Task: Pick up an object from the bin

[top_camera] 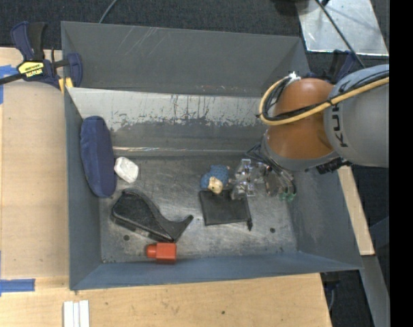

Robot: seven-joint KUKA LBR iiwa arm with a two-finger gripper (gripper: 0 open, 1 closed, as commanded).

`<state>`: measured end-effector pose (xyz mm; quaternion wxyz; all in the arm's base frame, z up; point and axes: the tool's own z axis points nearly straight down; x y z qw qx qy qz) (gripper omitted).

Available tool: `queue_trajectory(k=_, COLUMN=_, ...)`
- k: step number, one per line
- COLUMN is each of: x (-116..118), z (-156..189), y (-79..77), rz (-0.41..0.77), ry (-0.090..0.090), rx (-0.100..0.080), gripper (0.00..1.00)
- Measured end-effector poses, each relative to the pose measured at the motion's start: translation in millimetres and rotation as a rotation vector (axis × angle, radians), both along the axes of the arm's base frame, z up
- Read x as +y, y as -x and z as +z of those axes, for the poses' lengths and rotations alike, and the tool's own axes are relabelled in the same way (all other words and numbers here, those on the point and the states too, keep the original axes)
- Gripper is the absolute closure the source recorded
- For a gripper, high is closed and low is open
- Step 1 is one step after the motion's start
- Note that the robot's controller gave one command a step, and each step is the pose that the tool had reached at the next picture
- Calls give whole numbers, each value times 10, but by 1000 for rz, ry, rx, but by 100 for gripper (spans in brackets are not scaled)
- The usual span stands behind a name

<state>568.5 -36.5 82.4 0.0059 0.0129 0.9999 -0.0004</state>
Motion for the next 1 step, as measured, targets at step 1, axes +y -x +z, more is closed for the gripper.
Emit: queue_trajectory(k=1, x=60, z=204, y=-37, rz=16, ry=0, rx=5, gripper=100)
